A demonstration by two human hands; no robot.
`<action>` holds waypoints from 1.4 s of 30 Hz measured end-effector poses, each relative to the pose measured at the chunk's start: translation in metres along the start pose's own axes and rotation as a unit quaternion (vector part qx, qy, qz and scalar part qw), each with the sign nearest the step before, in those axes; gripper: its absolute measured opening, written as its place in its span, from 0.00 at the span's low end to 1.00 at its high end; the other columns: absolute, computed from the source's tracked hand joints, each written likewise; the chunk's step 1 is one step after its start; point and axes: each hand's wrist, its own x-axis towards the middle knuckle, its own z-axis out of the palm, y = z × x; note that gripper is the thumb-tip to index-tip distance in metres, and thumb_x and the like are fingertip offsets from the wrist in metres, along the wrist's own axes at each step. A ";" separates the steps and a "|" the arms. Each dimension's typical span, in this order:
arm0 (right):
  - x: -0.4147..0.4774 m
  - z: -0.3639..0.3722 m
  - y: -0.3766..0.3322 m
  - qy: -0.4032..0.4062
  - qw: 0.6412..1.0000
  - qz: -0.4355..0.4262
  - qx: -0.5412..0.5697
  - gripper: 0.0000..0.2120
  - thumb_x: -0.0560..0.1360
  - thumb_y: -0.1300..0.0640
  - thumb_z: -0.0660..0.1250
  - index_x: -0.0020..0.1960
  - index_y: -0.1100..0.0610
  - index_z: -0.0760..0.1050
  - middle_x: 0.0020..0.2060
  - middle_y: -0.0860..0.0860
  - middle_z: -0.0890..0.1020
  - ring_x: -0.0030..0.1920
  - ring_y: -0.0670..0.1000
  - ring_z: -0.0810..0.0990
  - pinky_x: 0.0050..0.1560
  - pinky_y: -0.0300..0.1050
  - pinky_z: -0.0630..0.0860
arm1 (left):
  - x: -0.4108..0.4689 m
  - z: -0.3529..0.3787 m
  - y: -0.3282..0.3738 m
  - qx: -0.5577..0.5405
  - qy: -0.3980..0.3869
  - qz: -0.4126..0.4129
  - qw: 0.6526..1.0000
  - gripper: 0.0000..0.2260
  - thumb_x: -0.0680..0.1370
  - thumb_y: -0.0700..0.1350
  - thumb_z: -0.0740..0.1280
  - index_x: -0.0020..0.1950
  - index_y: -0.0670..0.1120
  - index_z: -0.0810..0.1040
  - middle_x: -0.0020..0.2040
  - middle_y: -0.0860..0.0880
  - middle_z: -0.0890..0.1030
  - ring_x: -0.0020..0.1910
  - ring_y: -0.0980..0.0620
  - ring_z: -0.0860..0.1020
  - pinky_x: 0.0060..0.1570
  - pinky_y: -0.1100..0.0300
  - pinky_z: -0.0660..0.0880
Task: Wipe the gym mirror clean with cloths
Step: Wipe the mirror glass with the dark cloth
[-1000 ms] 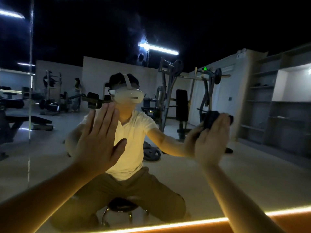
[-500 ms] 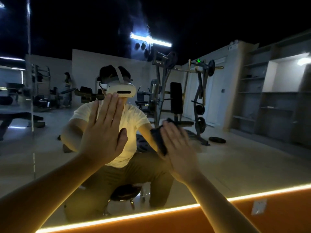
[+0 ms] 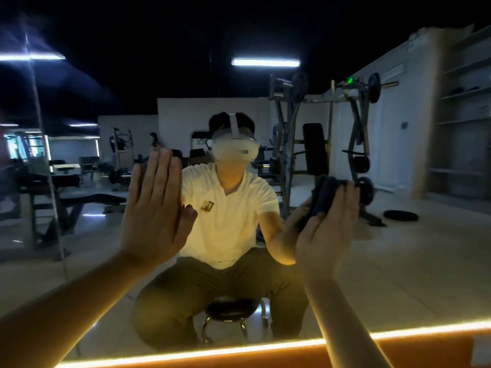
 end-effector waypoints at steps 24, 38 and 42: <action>-0.023 0.011 -0.019 -0.015 0.993 -0.043 -0.112 0.28 0.83 0.54 0.49 0.82 0.61 0.58 0.80 0.59 0.62 0.81 0.58 0.58 0.80 0.63 0.55 | -0.006 -0.011 -0.014 -0.015 -0.031 0.029 0.999 0.36 0.84 0.56 0.58 0.84 0.36 0.51 0.84 0.37 0.49 0.84 0.42 0.47 0.82 0.42 0.47; -0.181 0.087 -0.188 -0.203 0.922 -0.320 -0.084 0.30 0.81 0.55 0.58 0.82 0.58 0.59 0.83 0.55 0.53 0.83 0.55 0.49 0.80 0.63 0.55 | -0.075 -0.049 -0.131 0.004 -0.033 0.048 0.998 0.35 0.81 0.54 0.63 0.82 0.36 0.60 0.82 0.36 0.58 0.82 0.37 0.56 0.80 0.36 0.53; -0.149 0.075 -0.167 -0.199 0.882 -0.399 -0.154 0.29 0.83 0.47 0.54 0.81 0.56 0.57 0.83 0.56 0.54 0.83 0.55 0.50 0.78 0.68 0.56 | -0.078 -0.045 -0.153 0.010 -0.031 0.079 0.996 0.34 0.82 0.55 0.60 0.82 0.36 0.59 0.82 0.35 0.56 0.83 0.37 0.55 0.81 0.39 0.51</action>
